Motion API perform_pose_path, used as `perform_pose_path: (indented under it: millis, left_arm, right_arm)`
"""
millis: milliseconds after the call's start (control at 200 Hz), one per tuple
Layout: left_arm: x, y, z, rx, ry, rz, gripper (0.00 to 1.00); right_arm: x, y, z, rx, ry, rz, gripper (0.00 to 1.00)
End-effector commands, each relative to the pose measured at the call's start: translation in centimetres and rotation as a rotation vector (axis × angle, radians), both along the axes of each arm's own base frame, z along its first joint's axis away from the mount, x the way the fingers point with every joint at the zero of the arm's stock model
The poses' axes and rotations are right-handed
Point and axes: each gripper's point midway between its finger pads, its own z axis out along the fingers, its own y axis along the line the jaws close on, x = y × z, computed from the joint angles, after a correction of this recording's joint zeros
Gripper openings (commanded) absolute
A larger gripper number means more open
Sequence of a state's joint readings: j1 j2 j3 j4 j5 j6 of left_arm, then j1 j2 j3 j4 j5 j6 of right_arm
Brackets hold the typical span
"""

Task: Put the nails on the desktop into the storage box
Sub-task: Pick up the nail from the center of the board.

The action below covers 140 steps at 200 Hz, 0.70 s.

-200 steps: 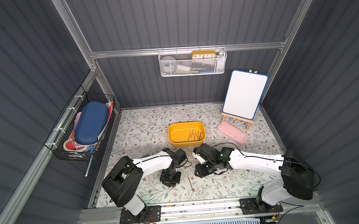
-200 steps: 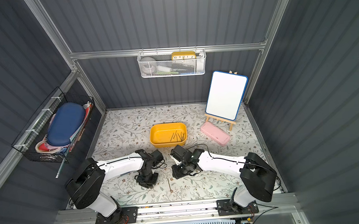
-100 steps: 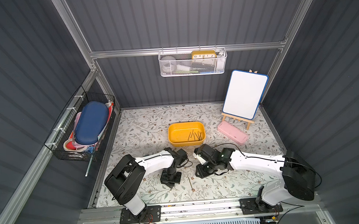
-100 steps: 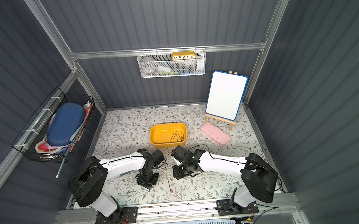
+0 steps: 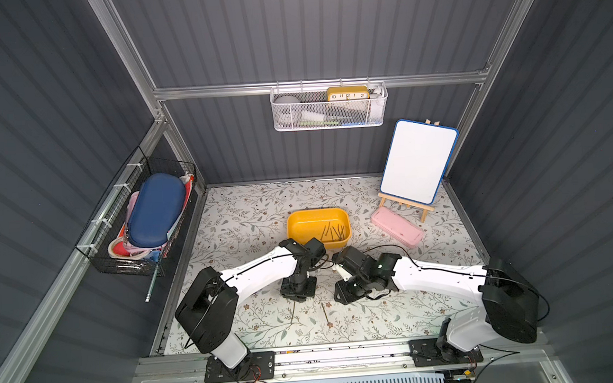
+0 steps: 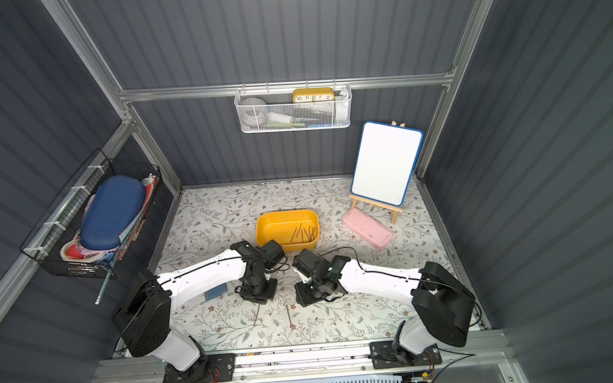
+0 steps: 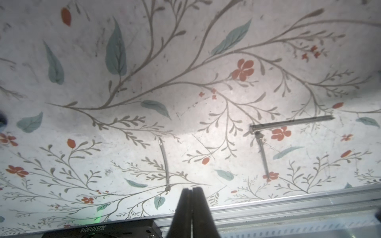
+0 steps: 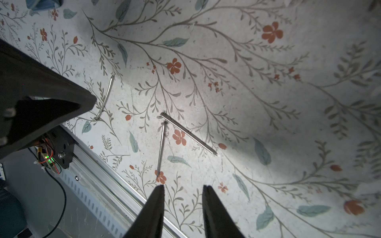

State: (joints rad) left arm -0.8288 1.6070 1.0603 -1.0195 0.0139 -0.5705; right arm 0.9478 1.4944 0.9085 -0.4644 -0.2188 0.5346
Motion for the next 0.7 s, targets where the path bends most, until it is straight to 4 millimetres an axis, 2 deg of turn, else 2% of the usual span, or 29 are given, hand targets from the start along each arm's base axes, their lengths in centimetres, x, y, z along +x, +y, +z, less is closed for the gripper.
perform_pose_path:
  millis: [0,110,285,455,695]
  left_arm:
    - [-2.8,1.9,0.5,0.065,0.042,0.036,0.38]
    - [-4.5,2.3,0.3,0.074,0.036,0.064,0.49]
    - [-5.2,2.4,-1.4,0.078,0.027,0.116,0.49]
    - [-5.4,4.0,-2.4,0.152,0.008,0.195,0.49]
    - [-4.8,3.8,-3.7,0.159,-0.017,0.207,0.46]
  right_arm:
    - [-0.2,-0.8,0.1,-0.009,-0.009,-0.01,0.36]
    - [-0.1,-0.8,0.2,-0.005,-0.018,-0.013,0.36]
    - [0.0,-0.3,0.2,0.008,-0.002,-0.008,0.36]
    - [0.0,-0.4,0.5,0.011,-0.015,-0.004,0.35]
    - [0.0,0.0,0.7,0.024,-0.01,0.003,0.36]
